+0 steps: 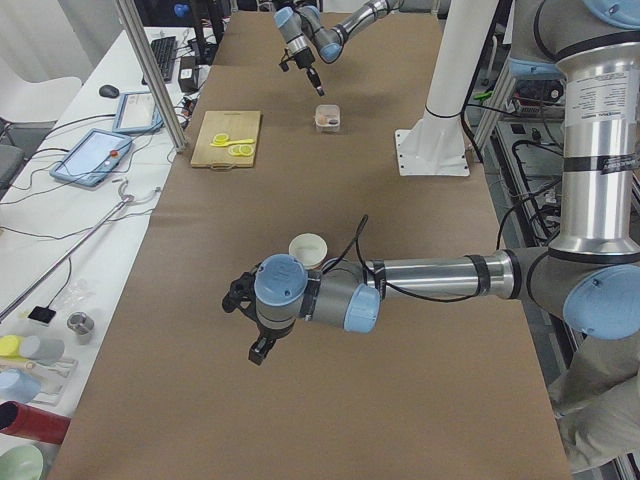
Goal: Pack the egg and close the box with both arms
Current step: 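Push the clear lid down over the eggs with the right gripper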
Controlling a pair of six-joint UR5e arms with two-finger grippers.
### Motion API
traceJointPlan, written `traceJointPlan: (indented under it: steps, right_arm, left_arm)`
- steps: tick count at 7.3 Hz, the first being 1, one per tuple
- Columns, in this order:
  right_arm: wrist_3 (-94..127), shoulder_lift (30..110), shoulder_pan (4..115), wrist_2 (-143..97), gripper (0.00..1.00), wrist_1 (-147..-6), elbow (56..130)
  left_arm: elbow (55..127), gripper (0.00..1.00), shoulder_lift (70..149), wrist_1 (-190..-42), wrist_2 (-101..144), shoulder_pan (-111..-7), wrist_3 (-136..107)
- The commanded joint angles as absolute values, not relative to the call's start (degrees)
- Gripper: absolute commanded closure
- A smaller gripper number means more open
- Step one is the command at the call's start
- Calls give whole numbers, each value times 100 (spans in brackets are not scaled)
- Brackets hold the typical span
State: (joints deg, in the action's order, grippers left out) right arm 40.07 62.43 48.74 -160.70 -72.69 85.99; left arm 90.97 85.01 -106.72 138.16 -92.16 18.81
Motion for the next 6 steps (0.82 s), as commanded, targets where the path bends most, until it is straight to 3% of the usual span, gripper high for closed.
traceJointPlan:
  steps: [1, 2, 4, 5, 6]
  right_arm:
    - [4244, 6118, 4982, -15997, 76, -7260, 8701]
    - [4271, 6178, 5210, -15892, 60, -7225, 8753]
    - [4271, 6406, 5632, -15699, 12, -7216, 8754]
    - [4245, 6538, 5764, -15558, 1, -7207, 8763]
    - [4263, 6652, 5931, -15391, 1, -7207, 8789]
  left_arm:
    - [9202, 3, 8394, -10679, 13816, -9229, 1881]
    - [9185, 3, 8394, -10670, 13816, -9229, 1942]
    - [9150, 3, 8402, -10608, 13816, -9229, 2188]
    - [9158, 3, 8402, -10608, 13816, -9237, 2223]
    - [9158, 3, 8420, -10608, 13816, -9246, 2224]
